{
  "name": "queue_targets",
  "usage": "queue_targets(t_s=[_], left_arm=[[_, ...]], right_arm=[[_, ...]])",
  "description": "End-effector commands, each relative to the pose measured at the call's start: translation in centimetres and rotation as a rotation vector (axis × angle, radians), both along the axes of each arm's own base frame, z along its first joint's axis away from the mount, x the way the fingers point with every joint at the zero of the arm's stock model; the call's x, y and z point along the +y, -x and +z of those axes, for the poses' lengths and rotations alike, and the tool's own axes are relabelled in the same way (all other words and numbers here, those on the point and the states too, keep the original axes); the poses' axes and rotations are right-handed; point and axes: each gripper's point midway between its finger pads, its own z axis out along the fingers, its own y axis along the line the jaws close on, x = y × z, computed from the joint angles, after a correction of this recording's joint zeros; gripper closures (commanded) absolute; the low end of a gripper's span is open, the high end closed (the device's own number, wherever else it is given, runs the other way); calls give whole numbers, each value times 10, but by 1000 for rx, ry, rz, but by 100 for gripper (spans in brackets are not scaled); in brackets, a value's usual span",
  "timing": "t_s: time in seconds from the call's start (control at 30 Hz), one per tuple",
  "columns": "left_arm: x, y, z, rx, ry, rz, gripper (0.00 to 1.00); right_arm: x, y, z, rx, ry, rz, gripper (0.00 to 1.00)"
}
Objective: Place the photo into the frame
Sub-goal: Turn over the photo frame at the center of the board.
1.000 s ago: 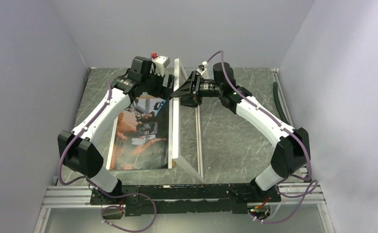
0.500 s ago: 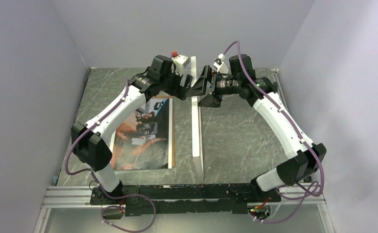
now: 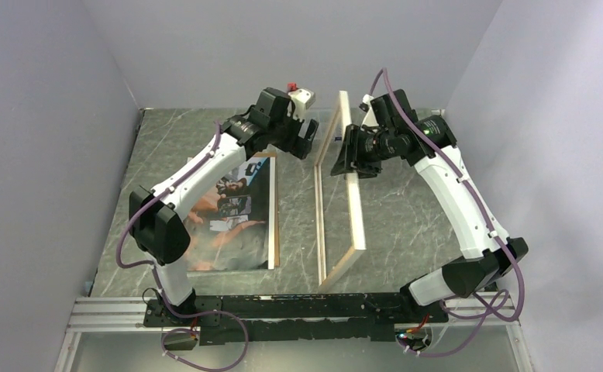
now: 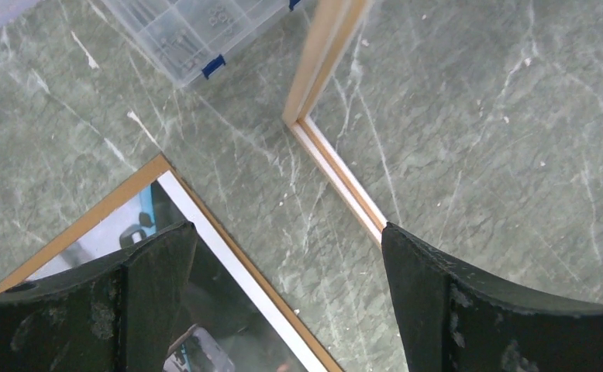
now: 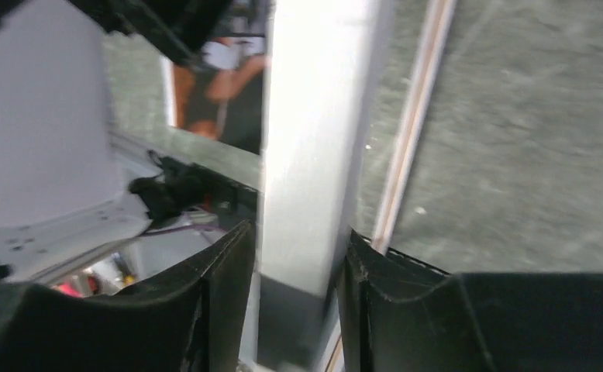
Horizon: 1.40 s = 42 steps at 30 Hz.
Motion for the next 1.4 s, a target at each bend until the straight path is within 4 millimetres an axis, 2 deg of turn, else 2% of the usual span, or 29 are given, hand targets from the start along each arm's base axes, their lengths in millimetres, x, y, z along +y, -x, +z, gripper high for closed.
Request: queue_targets(t_s=[0.0,0.13,0.27,0.57,0.77,1.0,1.2,1.37], left_arm=[[20,1,5,-15,-5,55,5],[38,2,-5,5,-34,78,5],[54,2,-13,29,-45,110,5],[79,13,-35,70,-84,134,5],[91,20,-48,89,-103,143,5],[100,26,-64,119,-132,146,5],[109,31,-76,144,-164,145,5],[112,33,-86,151,-174,135,7]], right_arm=[[-51,13,-15,-21,240,-77,59],[-78,14,-19,-39,370,-124,71],[-103,17,-14,-72,462,-171,73],[-131,16,-35,-28,552,-283,53],[-137,19,-55,-6,539,-316,59],[-139,20,-89,38,555,-333,63],[-144,14,-101,-2,573,-347,70],[-148,12,-117,13,614,-326,72]])
